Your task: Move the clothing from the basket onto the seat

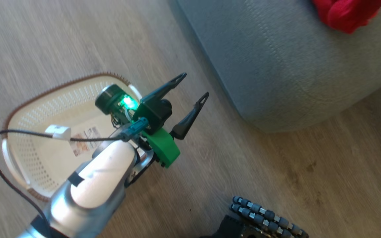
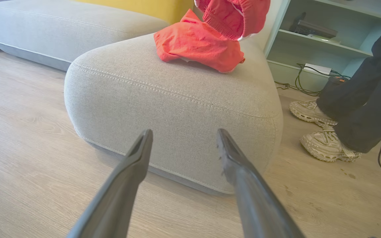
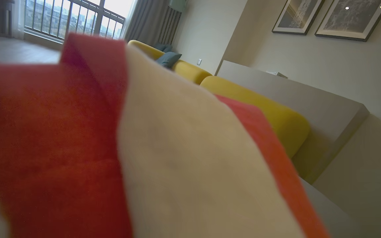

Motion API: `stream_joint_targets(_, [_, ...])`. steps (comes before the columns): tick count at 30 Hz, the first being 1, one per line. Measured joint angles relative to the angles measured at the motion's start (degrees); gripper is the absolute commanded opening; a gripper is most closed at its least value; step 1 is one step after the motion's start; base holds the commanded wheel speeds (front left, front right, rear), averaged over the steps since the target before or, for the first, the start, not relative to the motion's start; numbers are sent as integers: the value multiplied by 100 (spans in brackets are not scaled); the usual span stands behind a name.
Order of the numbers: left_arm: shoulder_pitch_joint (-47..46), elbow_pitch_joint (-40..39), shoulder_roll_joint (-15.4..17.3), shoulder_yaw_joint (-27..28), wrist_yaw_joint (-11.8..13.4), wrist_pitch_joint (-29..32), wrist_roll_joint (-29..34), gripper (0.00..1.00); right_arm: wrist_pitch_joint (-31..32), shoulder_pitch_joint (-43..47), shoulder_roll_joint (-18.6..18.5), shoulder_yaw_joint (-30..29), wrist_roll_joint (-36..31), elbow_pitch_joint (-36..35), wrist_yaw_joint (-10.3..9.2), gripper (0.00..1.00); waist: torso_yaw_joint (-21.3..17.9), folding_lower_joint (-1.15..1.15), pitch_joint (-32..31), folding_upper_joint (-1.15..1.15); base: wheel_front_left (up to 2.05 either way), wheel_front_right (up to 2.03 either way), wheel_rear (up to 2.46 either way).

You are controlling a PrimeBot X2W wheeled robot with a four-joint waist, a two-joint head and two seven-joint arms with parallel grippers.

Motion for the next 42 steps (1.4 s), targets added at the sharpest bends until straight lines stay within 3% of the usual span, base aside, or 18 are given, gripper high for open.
stream_joint_targets(10, [-243, -390, 181, -64, -9, 259, 63, 100, 257, -1752, -757, -934, -686, 1463, 1, 0, 432, 0, 732, 0, 0, 0, 0])
stream_joint_targets(20, [-365, -546, 298, -136, -47, 291, 103, 100, 746, -2579, -1113, -2792, -1322, 1835, 1, 0, 1084, -1, 1352, 0, 0, 0, 0])
stream_joint_targets(30, [-449, -459, 315, -187, -44, 156, 103, 100, 760, -2157, -814, -4244, -1756, 2462, 1, 0, 1481, -1, 1653, 1, 0, 0, 0])
stream_joint_targets(31, [-449, -436, 315, -186, -38, 155, 103, 100, 720, -2056, -740, -4323, -1756, 2575, 1, 13, 1476, -1, 1654, 1, 0, 0, 0])
stream_joint_targets(32, [-450, -412, 319, -183, -37, 148, 103, 100, 655, -1962, -662, -4373, -1756, 2686, 1, 43, 1467, -1, 1650, 1, 0, 0, 0])
stream_joint_targets(33, [-450, -387, 322, -181, -34, 148, 102, 100, 576, -1873, -600, -4375, -1757, 2825, 1, 89, 1454, -1, 1638, 0, 0, 0, 0])
stream_joint_targets(34, [-449, -371, 322, -182, -11, 142, 100, 100, 536, -1790, -567, -4324, -1760, 2983, 1, 100, 1442, -1, 1621, 1, 0, 0, 0])
stream_joint_targets(42, [-449, -200, 279, -187, 5, 7, 26, 100, 26, -1223, -571, -3438, -1313, 3903, 1, 100, 1397, -2, 1346, 0, 0, 0, 0])
